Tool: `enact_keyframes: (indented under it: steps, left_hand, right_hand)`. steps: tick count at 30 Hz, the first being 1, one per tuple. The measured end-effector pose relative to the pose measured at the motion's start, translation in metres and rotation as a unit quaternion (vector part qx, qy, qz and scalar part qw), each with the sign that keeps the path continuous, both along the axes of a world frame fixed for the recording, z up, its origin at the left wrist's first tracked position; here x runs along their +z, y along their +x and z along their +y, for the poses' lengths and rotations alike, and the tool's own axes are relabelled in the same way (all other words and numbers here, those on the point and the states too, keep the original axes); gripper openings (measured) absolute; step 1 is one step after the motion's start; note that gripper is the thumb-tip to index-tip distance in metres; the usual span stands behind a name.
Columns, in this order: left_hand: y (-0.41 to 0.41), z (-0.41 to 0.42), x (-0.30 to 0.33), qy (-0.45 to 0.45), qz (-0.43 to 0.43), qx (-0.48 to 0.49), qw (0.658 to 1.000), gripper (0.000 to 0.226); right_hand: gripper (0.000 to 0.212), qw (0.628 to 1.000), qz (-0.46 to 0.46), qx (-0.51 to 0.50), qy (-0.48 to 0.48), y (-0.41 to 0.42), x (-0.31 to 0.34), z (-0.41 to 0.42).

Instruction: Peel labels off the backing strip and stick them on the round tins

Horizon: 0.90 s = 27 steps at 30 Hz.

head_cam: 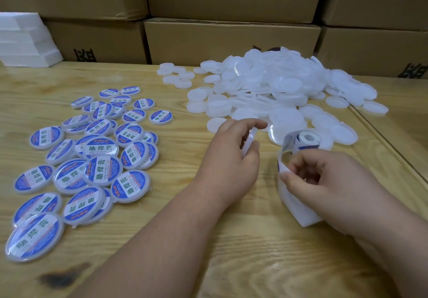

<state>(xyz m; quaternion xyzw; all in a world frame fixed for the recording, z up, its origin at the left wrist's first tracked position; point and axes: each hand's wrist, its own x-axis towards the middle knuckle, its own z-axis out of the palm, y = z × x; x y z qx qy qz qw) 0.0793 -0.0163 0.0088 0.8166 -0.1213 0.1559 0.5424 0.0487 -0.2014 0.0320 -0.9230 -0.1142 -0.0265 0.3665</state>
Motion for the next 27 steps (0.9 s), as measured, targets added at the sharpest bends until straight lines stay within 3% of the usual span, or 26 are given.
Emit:
enact_keyframes:
  steps: [4,12,19,27]
  left_hand:
    - [-0.003,-0.002,0.006,0.002,-0.009,-0.021,1.0,0.038]
    - [-0.011,-0.006,0.006,0.029,0.063,-0.118,0.991,0.02]
    - [-0.01,-0.006,0.005,0.0,0.067,-0.095,0.993,0.017]
    - [-0.006,-0.004,0.005,-0.07,0.063,-0.014,0.995,0.023]
  right_hand:
    - [0.009,1.0,0.009,0.004,0.008,0.002,-0.001,-0.001]
    - [0.016,0.999,-0.016,0.008,0.037,0.004,-0.006,-0.003]
    - [0.009,0.997,-0.042,0.008,0.068,0.004,-0.009,-0.001]
    - [0.02,0.995,-0.055,-0.058,0.067,0.007,-0.01,-0.003]
